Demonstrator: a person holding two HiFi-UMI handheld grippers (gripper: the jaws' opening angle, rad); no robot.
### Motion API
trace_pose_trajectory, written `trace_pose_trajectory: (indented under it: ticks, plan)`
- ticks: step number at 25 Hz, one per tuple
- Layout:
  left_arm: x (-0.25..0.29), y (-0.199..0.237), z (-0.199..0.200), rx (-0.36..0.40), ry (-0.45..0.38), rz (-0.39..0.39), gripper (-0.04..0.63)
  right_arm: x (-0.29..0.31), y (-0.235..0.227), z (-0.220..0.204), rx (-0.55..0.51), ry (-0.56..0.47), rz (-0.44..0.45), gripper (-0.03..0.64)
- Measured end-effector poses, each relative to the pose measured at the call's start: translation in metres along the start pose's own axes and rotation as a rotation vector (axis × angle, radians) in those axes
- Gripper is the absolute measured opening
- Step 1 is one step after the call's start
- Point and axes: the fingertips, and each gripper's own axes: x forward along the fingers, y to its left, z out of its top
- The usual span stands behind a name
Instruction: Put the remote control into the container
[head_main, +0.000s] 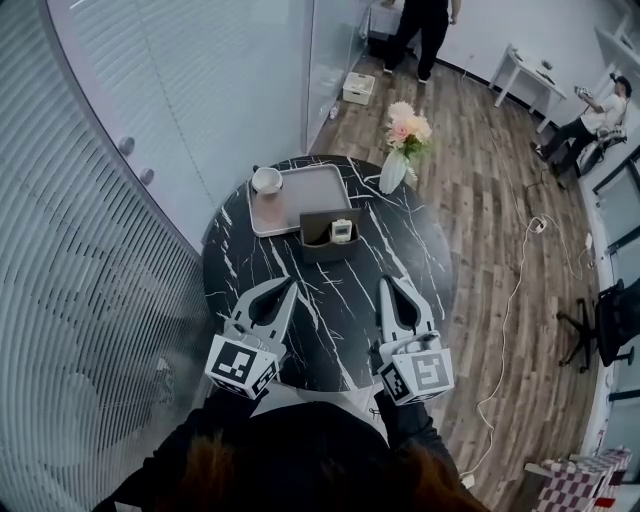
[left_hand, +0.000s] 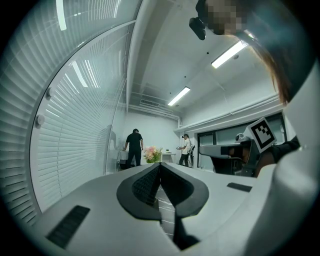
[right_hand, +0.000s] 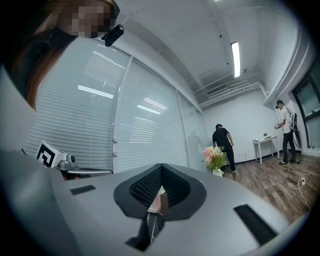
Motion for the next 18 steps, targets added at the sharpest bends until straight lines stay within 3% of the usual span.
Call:
trace_pose_trajectory:
  ticks: [10, 18]
  plan:
    - [0.004, 0.0, 0.0, -0.004, 0.0, 0.005, 0.009, -0.001, -0.027, 0.002, -0.019, 0.006, -0.044, 0.017]
    - [0.0, 0.002, -0.004, -0.001, 0.002, 0.013, 0.009, -0.008, -0.077, -0.022, -0.057, 0.081, -0.118, 0.017]
